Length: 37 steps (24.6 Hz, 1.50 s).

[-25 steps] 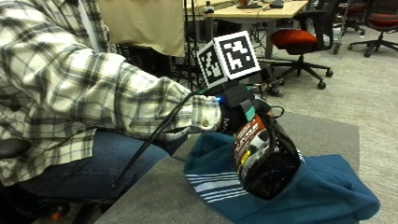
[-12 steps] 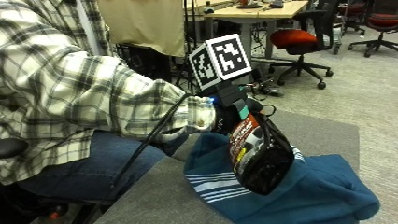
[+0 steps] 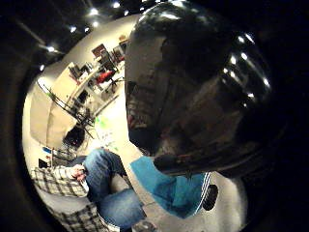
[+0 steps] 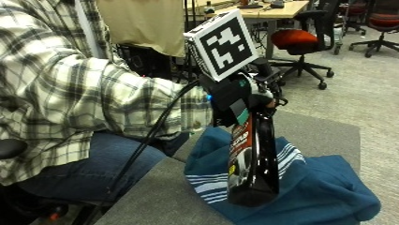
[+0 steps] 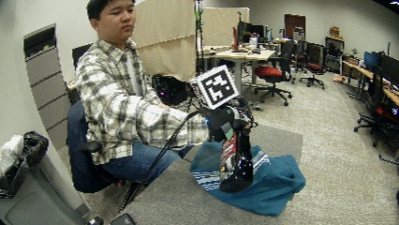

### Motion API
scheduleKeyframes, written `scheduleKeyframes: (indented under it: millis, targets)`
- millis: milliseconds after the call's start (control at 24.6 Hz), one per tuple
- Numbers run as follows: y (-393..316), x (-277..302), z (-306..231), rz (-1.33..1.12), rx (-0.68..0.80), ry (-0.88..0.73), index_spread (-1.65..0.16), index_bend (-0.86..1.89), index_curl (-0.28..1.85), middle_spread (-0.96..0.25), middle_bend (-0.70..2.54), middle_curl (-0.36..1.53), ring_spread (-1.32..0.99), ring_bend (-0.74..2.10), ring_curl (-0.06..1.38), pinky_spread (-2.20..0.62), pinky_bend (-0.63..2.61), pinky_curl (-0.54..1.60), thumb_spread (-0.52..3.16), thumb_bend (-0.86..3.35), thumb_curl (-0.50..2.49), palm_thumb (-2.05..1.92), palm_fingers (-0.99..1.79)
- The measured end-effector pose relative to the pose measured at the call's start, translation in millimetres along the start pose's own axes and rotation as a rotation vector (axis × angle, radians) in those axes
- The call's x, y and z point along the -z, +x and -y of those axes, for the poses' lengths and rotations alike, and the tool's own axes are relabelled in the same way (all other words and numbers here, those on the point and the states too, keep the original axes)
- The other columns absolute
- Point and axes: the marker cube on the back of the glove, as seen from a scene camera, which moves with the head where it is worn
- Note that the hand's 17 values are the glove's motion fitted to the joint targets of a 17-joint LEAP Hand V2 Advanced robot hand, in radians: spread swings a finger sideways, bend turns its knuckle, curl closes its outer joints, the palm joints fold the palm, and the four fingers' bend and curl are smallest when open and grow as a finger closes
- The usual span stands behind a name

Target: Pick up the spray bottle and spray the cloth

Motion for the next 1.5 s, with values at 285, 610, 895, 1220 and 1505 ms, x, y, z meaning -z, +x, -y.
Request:
scheduleKeyframes:
  millis: [285,610,895,1220,1505]
  targets:
    - [32,16,-7,0.168,-0.227,0.126,-0.27,0.27,0.64,-0.13,0.62,0.54,-0.21,0.61,0.51,-0.17,0.53,0.46,0.22,-0.02,0.85,1.06,1.31]
    - [54,41,-10,0.51,-0.462,0.353,-0.27,0.27,0.64,-0.13,0.62,0.54,-0.21,0.6,0.51,-0.17,0.53,0.46,0.23,-0.03,0.85,1.06,1.31]
    - [54,57,-7,0.664,-0.495,0.453,-0.27,0.27,0.64,-0.13,0.62,0.54,-0.21,0.6,0.51,-0.17,0.53,0.46,0.23,-0.03,0.85,1.06,1.31]
    - [36,60,8,0.836,-0.48,0.513,-0.27,0.26,0.65,-0.13,0.62,0.54,-0.2,0.6,0.51,-0.17,0.53,0.46,0.23,-0.03,0.85,1.06,1.31]
    - [-11,58,40,0.957,-0.364,0.518,-0.27,0.26,0.65,-0.13,0.62,0.54,-0.2,0.6,0.51,-0.17,0.52,0.46,0.23,-0.03,0.85,1.06,1.31]
